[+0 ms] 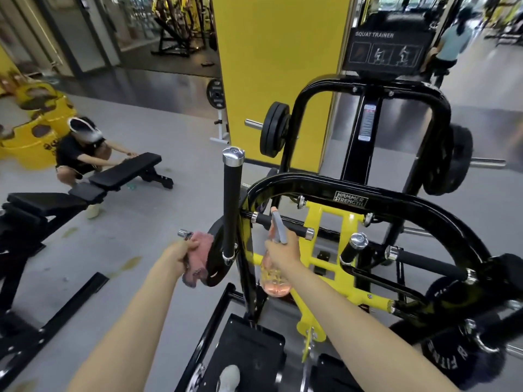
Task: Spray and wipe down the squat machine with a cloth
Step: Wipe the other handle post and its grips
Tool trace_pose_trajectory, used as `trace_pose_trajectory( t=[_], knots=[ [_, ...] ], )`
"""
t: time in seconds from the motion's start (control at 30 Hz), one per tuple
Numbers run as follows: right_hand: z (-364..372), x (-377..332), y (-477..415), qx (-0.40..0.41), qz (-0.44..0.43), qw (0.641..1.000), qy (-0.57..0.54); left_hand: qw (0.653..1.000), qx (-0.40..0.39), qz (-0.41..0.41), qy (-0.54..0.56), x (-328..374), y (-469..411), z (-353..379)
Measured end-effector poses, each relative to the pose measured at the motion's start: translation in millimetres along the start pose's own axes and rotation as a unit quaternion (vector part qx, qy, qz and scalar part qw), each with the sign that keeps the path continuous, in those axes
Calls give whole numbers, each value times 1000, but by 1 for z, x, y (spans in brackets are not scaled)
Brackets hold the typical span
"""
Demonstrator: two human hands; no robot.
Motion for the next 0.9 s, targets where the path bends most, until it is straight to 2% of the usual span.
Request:
trace_pose_trajectory(
  t=[0.13,0.2,0.47,0.6,0.67,0.77,0.9],
  knots=[
    [22,-1,5,76,-14,996,-42,988,65,134,-41,62,-18,4],
    [38,-1,7,116,-23,992,-52,978,66,186,-74,86,-34,7],
    [91,-7,-1,283,-29,947,-149,922,-60,351,-150,147,-89,43],
    [94,-6,-4,330,-19,932,-150,838,-69,460,-286,160,-115,71],
    [94,-6,-7,332,-9,933,-140,784,-86,516,-335,156,-106,87],
    [97,-3,-11,323,10,935,-147,706,-68,593,-382,138,-95,93],
    [99,0,-12,320,27,931,-171,670,-100,641,-362,115,-98,79]
  ],
)
Point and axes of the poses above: each hand's wrist, its own y-axis away from the middle knuckle, its own z-axis out of the palm, x = y × z, the point moved 5 cm from there along -y, towards the middle knuckle, and after that the axes turned 15 degrees about -y, right-handed, at the moved point
